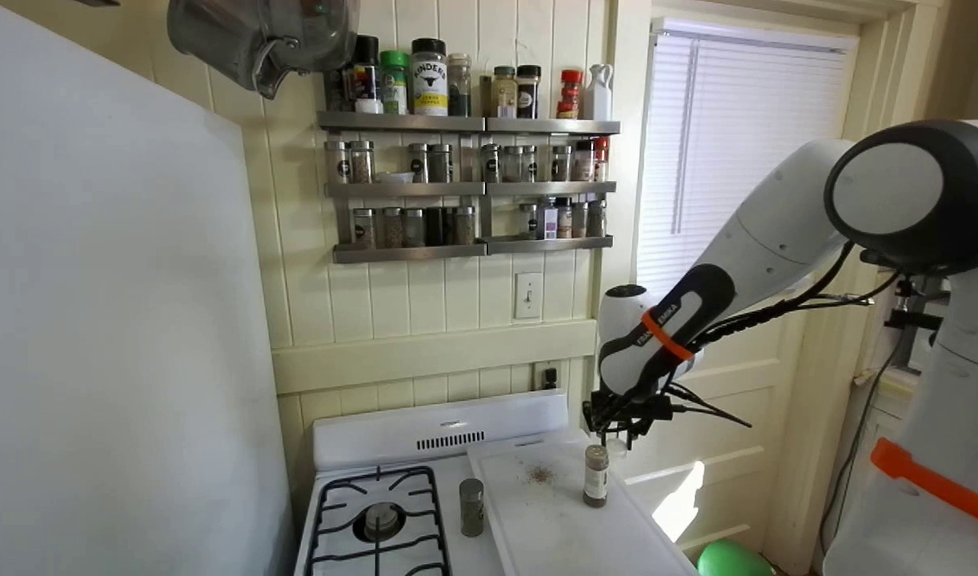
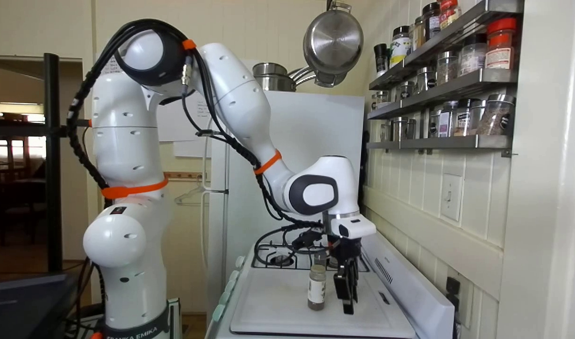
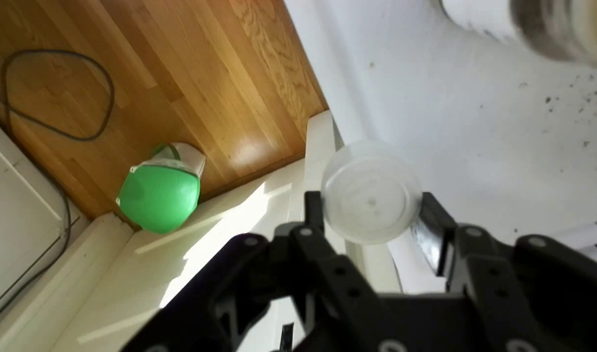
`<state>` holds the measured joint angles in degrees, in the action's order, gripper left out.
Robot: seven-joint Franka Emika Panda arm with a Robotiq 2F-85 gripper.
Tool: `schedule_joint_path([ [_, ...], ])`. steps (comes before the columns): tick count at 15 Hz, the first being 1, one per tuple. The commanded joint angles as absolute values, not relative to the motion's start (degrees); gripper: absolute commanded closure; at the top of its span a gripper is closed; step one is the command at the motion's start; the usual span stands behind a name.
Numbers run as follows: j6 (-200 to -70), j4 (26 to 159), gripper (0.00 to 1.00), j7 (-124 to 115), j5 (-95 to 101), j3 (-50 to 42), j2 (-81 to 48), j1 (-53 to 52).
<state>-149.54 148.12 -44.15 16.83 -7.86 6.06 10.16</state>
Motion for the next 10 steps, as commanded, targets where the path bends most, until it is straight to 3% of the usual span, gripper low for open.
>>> schedule_joint_path([
  [1, -146.43, 149.93, 0.76, -49.36, 25.21, -4.59, 14.02, 11.93],
  [10, -147.06, 152.17, 0.76, -35.57, 15.27, -1.4, 21.96, 8.71],
])
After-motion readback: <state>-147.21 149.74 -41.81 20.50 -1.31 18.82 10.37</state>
